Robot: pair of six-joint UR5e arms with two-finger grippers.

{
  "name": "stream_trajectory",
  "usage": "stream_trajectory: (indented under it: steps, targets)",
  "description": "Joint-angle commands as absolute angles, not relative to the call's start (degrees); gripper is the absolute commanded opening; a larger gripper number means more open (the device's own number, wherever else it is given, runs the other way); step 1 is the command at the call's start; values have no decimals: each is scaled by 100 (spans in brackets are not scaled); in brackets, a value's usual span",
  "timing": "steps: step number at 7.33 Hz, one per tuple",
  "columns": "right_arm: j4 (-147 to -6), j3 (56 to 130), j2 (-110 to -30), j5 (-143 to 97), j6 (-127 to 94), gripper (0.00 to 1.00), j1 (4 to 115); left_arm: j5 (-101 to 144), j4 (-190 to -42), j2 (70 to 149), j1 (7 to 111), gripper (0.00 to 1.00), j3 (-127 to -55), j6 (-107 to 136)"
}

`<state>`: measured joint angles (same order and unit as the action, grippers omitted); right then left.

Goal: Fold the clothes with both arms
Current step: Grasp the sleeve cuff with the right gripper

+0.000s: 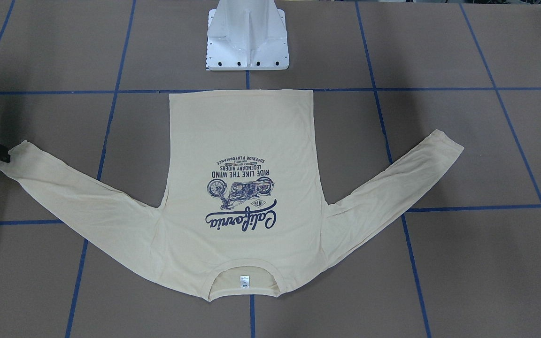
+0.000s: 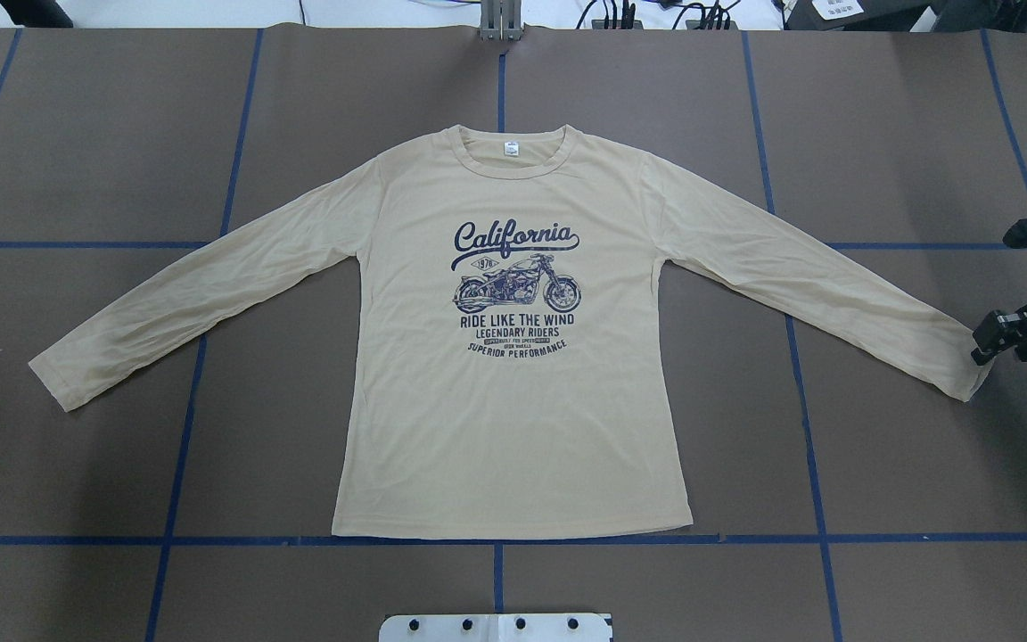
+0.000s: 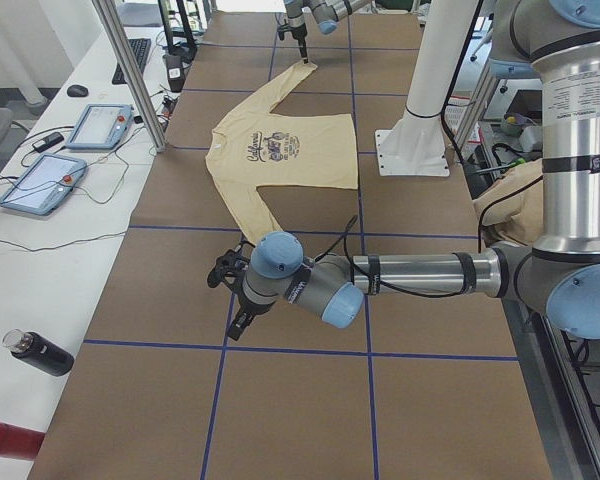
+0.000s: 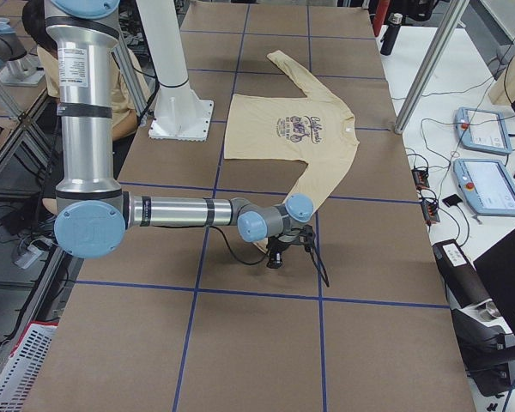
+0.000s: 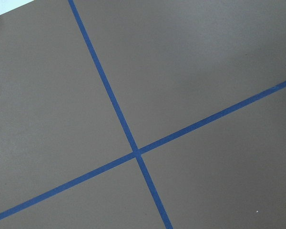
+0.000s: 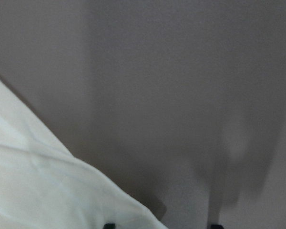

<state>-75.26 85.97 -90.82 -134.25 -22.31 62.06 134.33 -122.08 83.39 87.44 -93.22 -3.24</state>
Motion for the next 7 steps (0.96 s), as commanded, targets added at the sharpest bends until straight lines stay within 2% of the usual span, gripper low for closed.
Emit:
stream_trajectory:
  steps: [1, 5, 7]
  targets:
    - [-7532, 8639, -9070, -13438, -2241, 0, 6205, 13430, -12208, 8332, 8745, 99, -9334, -325]
    - [-7584, 9051, -9035, -13657, -2276, 0, 6301, 13430, -12217, 8323, 8754, 99, -9334, -325]
    - [-8466, 10110, -8949, -13956, -2355, 0, 6565, 13430, -12217, 8323, 8754, 99, -9334, -316]
